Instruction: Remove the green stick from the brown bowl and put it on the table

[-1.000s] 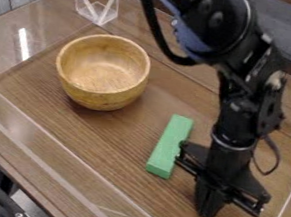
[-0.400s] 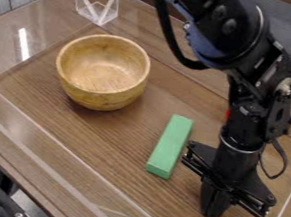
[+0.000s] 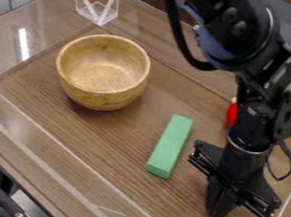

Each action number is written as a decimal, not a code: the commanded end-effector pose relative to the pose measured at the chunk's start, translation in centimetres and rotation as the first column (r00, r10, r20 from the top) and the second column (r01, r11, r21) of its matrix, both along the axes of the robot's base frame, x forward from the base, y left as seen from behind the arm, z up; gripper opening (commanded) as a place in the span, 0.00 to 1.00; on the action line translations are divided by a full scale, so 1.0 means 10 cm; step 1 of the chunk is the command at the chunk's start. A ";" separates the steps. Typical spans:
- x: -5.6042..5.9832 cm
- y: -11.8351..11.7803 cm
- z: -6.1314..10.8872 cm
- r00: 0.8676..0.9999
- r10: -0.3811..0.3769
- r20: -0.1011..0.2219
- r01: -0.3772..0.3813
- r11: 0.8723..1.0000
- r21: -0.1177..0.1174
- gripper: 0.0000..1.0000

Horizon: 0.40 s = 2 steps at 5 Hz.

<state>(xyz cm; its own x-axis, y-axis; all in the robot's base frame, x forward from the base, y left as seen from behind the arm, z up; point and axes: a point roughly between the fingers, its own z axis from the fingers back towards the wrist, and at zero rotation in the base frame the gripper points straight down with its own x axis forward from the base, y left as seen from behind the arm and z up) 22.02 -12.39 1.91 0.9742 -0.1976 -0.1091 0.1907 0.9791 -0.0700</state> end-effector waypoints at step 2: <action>0.07 -0.14 0.08 0.999 0.040 0.025 -0.040 0.999 -0.013 0.00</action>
